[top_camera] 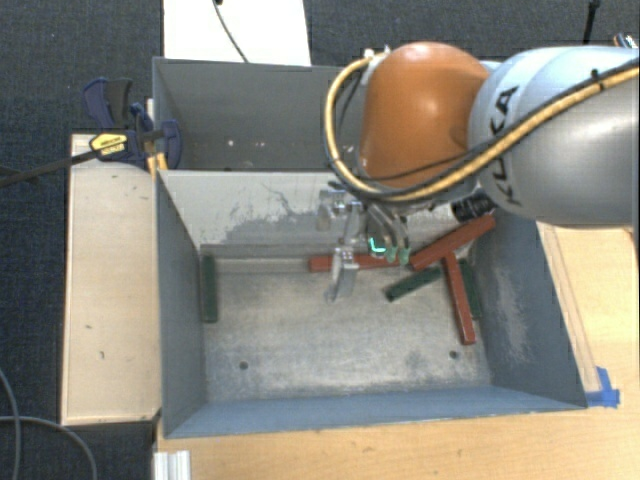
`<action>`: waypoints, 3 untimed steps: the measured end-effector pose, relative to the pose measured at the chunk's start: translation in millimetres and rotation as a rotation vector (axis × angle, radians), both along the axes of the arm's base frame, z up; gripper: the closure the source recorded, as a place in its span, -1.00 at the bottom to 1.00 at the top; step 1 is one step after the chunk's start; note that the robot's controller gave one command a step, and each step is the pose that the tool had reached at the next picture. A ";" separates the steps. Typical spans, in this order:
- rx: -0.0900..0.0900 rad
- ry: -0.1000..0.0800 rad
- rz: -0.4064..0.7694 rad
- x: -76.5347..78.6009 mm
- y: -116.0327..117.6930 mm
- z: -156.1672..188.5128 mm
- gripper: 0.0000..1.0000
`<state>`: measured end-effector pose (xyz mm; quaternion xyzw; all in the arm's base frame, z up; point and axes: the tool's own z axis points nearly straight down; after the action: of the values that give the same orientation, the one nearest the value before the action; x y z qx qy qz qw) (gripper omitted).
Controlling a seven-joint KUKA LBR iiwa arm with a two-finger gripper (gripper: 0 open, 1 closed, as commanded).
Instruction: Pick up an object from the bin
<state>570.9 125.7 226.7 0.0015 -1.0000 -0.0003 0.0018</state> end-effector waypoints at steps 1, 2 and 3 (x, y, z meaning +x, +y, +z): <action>0.000 0.000 0.321 -2.4 -32.7 -133.4 -1.00; -0.001 -0.014 0.102 24.1 -72.1 -51.4 -1.00; -0.003 0.001 -0.159 -0.7 -142.8 -130.2 -1.00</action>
Offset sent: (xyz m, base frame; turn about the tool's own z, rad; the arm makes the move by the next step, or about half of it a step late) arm -0.0015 -0.0319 -0.1311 -0.3225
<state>570.2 -17.1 96.4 -0.0780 -0.9970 0.0010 0.0021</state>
